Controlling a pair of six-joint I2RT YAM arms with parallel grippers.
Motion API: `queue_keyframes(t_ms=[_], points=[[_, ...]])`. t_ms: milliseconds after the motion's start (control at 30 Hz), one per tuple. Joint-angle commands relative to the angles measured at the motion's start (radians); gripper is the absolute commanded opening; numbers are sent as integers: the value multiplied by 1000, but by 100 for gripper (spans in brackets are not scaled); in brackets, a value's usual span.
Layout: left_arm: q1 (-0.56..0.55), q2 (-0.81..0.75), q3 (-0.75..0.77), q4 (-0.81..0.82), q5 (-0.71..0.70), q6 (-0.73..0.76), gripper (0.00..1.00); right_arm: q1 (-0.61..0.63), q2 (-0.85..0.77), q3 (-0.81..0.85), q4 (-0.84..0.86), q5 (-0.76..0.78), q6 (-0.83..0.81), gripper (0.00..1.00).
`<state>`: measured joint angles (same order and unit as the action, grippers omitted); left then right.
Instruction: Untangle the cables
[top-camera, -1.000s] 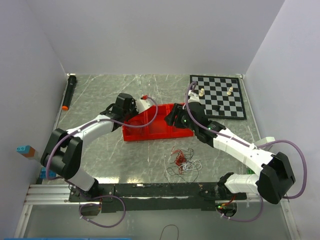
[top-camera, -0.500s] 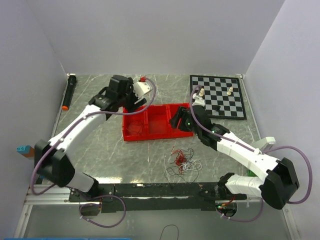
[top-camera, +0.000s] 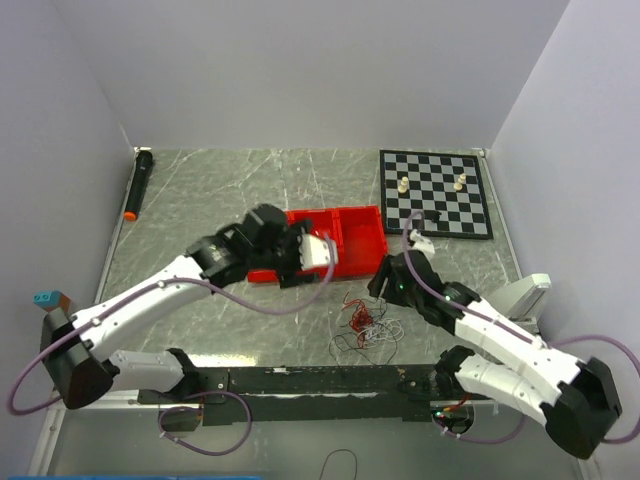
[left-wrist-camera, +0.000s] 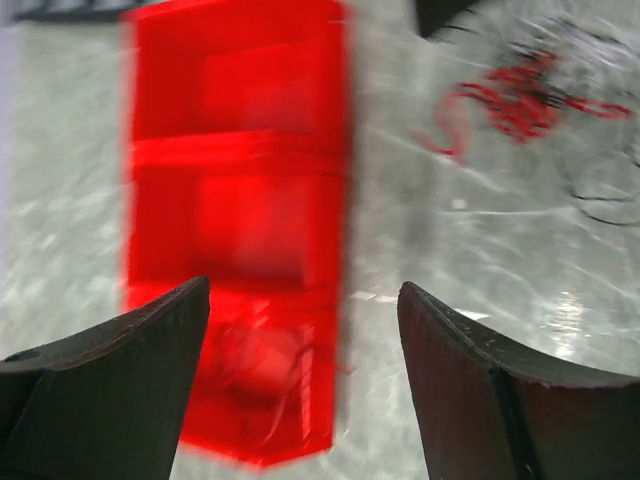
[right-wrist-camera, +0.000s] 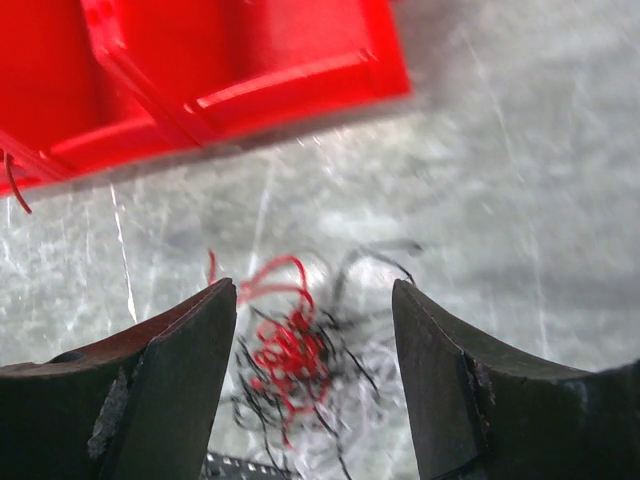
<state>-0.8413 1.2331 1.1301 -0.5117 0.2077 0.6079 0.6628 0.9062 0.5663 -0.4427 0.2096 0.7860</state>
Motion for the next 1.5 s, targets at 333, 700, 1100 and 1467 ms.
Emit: queue_keyframes(t_ms=[333, 700, 1100, 1467], points=[[-130, 432, 12, 415, 168, 78, 77, -8, -282, -164, -143, -82, 139, 70], [-162, 536, 96, 224, 274, 179, 75, -8, -302, -210, -88, -138, 142, 68], [-119, 433, 17, 89, 236, 256, 69, -8, -291, -214, -87, -133, 118, 63], [-123, 396, 4, 108, 306, 207, 69, -8, -254, -187, -76, -124, 99, 62]])
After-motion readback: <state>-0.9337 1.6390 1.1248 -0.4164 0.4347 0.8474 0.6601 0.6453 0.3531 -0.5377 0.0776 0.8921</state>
